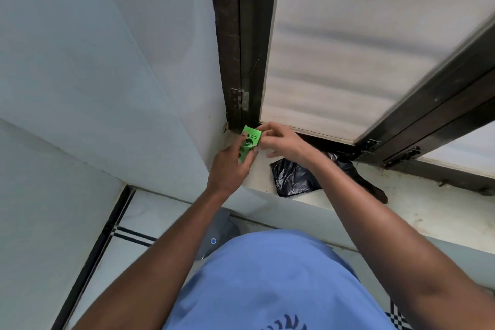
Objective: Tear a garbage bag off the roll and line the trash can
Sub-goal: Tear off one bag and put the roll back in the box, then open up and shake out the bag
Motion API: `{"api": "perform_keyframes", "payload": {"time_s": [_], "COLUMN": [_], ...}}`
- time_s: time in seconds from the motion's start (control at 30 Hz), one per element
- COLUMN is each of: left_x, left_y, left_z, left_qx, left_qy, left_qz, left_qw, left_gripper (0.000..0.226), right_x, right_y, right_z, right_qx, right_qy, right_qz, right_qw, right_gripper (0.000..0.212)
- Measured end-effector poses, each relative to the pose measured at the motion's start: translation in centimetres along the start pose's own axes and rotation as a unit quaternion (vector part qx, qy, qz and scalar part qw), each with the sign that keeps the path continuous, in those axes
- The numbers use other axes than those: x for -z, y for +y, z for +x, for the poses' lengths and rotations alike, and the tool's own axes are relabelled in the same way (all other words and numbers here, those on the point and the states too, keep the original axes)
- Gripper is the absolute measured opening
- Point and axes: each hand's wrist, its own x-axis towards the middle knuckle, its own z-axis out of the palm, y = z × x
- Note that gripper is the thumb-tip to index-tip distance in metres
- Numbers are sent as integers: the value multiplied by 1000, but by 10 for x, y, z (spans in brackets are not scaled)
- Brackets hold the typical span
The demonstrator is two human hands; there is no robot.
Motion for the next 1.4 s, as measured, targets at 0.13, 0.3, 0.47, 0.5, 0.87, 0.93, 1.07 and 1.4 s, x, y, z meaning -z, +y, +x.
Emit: {"api": "perform_keyframes", "payload": {"time_s": [0.13,0.3,0.47,0.5,0.87,0.93,1.07,1.4], "left_x": [-7,-10,-10,-11,-45,-49,-35,103], "left_y": [8,11,5,4,30,34,37,49], "left_z": [13,20,-9,-15,-39,-41,-51,-73], "left_qx": [210,393,458,450,390,383,404,354], "left_qy": [48,-9,-151,-168,-273,-267,-261,-219], "left_qz": [-264,-305,-239,-231,-180,-175,-277,-449], "left_qw": [940,867,842,846,861,867,831,791], "left_gripper": [34,59,36,30,29,43,44,24], "right_x": [-16,-34,-51,-51,-70,-73,-77,-88], "right_y": [26,31,36,41,137,133,113,61], "right_z": [-6,-2,-6,-10,-96,-104,-116,-149], "right_qx": [29,52,68,88,-59,-43,-54,-10], "right_qy": [56,153,183,227,225,205,132,31], "right_qz": [-162,-223,-248,-218,-406,-336,49,415], "right_qw": [985,961,949,945,884,918,989,909], "right_gripper": [78,67,77,61,35,19,14,35]}}
